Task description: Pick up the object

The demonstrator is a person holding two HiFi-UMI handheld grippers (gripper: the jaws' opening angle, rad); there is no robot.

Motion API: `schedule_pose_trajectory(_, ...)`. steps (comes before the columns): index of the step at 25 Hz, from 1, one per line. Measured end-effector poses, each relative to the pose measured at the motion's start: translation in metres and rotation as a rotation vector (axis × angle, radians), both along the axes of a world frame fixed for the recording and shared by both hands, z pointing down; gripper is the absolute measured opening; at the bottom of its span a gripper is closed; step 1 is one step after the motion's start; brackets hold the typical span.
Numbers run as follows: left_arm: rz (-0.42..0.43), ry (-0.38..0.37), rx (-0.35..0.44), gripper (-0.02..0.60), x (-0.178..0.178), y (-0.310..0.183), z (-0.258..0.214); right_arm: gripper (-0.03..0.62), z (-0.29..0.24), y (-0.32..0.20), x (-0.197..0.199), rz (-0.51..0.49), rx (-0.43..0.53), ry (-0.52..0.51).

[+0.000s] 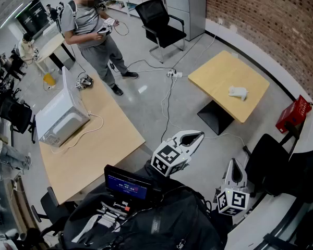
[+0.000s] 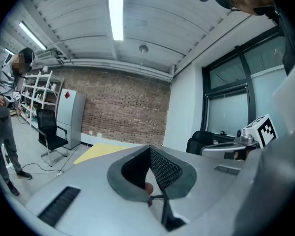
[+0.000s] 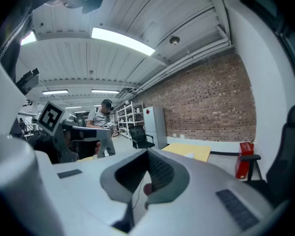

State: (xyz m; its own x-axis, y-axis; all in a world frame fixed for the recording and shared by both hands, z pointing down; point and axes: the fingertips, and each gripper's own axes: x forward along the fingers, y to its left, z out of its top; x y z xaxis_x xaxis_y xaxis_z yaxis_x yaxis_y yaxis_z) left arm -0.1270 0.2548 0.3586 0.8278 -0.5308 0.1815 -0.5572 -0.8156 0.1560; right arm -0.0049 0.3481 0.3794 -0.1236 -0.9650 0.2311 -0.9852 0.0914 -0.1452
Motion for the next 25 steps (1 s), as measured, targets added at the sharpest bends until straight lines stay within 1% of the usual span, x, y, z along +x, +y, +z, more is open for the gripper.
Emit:
schedule_pose_trajectory(3, -0.011, 0.004, 0.010, 0.000, 0.004, -0.003, 0.000, 0.003, 0.002, -0.008, 0.003, -0.023, 0.007, 0.001)
schedule_pose_trajectory(6, -0.027, -0.008, 0.022, 0.000, 0.003, -0.004, 0.001, 0.003, 0.005, -0.011, -0.001, -0.045, 0.007, 0.005)
schedule_pose_trajectory(11, -0.052, -0.025, 0.027, 0.000, 0.003, -0.003, 0.004, 0.003, 0.009, -0.014, -0.002, -0.075, 0.008, -0.021)
schedule_pose_trajectory(14, -0.103, -0.087, 0.071, 0.000, 0.006, 0.000, 0.013, 0.003, 0.017, -0.006, -0.002, -0.100, -0.011, -0.029)
schedule_pose_trajectory(16, -0.122, -0.104, 0.097, 0.000, 0.012, 0.002, 0.015, 0.003, 0.016, -0.003, -0.004, -0.122, -0.008, -0.026)
schedule_pose_trajectory(18, -0.118, -0.094, 0.100, 0.000, 0.021, 0.004, 0.016, 0.003, 0.012, -0.001, -0.008, -0.141, 0.004, -0.025)
schedule_pose_trajectory(21, -0.088, -0.108, 0.105, 0.000, 0.032, 0.007, 0.021, 0.003, 0.012, -0.001, -0.015, -0.157, 0.004, -0.025)
schedule_pose_trajectory(25, -0.044, -0.115, 0.097, 0.000, 0.046, 0.009, 0.030, 0.003, 0.018, -0.006, -0.026, -0.176, -0.023, 0.047)
